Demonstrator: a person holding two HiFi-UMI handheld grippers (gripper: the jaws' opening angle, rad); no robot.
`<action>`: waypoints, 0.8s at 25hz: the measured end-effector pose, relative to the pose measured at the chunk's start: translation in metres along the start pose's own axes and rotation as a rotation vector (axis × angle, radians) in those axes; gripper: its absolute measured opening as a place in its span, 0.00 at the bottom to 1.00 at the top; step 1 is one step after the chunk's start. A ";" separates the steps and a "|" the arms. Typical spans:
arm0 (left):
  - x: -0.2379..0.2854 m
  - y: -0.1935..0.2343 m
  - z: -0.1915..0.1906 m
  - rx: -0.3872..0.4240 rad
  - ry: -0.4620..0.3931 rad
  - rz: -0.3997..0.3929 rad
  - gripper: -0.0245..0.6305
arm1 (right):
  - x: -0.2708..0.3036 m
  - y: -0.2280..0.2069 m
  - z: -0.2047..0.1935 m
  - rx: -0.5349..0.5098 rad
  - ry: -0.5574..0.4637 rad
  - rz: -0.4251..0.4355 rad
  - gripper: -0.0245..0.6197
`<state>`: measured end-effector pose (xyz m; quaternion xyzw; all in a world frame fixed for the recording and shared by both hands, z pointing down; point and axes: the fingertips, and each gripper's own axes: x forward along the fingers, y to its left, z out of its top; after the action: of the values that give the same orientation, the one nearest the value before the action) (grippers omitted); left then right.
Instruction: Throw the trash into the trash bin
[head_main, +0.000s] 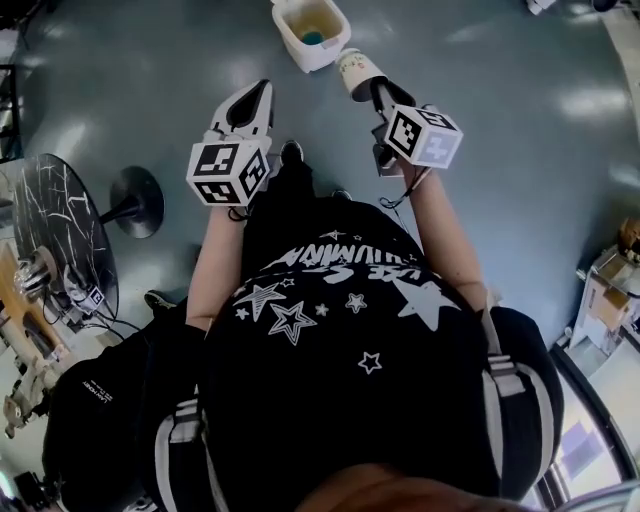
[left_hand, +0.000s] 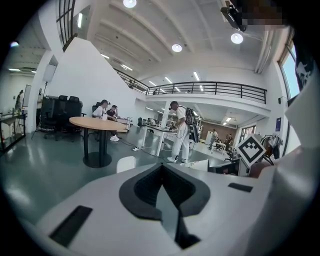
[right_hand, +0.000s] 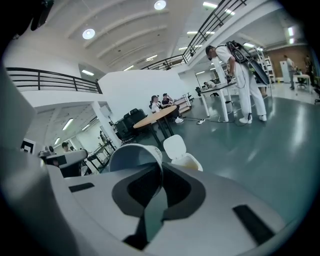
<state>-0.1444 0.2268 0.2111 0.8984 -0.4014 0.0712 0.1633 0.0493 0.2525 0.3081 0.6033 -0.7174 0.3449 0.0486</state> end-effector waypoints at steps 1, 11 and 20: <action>0.007 0.010 0.003 -0.001 0.004 -0.009 0.05 | 0.012 0.003 0.005 -0.004 0.002 -0.007 0.06; 0.066 0.100 0.032 -0.040 0.030 -0.078 0.05 | 0.092 0.037 0.059 -0.008 -0.001 -0.094 0.06; 0.088 0.141 0.028 -0.107 0.050 -0.096 0.05 | 0.126 0.040 0.055 0.017 0.011 -0.145 0.06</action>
<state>-0.1903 0.0676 0.2415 0.9045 -0.3570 0.0642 0.2244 -0.0010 0.1188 0.3098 0.6524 -0.6685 0.3497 0.0722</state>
